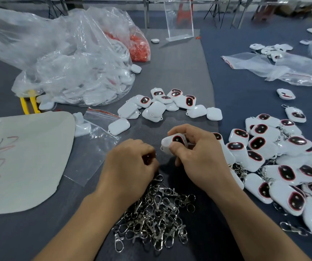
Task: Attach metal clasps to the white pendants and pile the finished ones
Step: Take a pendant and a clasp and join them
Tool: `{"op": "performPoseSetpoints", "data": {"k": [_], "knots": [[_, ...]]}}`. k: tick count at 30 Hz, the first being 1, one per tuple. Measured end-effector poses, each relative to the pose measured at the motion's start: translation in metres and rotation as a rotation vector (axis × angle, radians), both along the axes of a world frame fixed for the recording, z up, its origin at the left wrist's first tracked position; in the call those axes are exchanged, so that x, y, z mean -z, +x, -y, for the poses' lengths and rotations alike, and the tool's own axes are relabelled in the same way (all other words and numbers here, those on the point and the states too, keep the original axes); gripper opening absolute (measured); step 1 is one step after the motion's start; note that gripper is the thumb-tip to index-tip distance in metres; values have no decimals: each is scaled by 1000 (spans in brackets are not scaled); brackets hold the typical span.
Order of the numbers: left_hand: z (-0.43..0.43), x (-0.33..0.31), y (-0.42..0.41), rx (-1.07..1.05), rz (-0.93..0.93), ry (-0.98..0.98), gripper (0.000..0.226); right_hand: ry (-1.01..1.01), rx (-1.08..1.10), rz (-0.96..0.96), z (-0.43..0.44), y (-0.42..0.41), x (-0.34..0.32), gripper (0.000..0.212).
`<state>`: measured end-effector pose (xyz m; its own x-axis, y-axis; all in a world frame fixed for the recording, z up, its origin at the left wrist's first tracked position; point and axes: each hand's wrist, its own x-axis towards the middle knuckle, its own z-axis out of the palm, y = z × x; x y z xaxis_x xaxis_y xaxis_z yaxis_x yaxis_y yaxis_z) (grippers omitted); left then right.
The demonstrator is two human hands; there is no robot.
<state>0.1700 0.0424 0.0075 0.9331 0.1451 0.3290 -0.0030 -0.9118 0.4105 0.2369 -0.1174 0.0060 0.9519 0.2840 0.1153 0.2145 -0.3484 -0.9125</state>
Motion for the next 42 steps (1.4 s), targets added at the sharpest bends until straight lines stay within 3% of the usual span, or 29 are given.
{"op": "performPoseSetpoints", "data": {"k": [3, 7, 16, 26, 29, 35, 42], "knots": [[-4, 1, 4, 82, -46, -176, 3, -9, -25, -9, -2, 0, 1, 19], [-11, 2, 6, 151, -97, -313, 20, -99, -55, 12, -1, 2, 0, 15], [-9, 1, 8, 145, -125, -368, 30, -215, -92, 57, 3, 4, -9, 13], [-9, 5, 3, 104, -68, -337, 9, -230, -130, 15, 3, -1, -12, 13], [-7, 5, 2, 87, -17, -335, 9, -141, -110, -61, 1, -5, -11, 13], [-8, -1, 3, 127, 81, -545, 24, 255, -59, -478, 6, 1, -19, 18], [-6, -4, 6, 182, 3, -812, 9, 437, -133, -669, 8, -1, -25, 25]]}}
